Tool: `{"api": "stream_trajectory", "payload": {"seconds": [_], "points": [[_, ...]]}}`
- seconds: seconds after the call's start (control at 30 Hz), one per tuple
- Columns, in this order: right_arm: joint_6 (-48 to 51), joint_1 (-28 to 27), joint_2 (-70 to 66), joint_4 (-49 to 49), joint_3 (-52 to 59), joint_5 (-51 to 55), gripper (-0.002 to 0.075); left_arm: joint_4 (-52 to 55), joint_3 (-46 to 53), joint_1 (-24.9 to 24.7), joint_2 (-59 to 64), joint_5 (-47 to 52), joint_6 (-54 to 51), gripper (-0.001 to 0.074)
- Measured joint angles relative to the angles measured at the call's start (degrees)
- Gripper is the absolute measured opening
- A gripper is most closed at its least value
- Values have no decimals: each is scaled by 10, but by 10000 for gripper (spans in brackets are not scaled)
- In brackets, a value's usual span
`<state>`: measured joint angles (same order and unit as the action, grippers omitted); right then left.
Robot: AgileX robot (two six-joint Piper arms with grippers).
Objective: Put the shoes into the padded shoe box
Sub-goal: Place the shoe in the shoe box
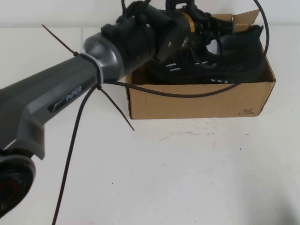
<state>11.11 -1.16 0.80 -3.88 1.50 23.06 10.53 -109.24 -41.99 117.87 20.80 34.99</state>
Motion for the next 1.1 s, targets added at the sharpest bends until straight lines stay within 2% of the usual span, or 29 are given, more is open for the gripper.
{"api": "stream_trajectory", "payload": {"seconds": [1.1], "points": [[0,0,0,0,0,0,-8,-47,0,-12,42,34,-4,2]]}}
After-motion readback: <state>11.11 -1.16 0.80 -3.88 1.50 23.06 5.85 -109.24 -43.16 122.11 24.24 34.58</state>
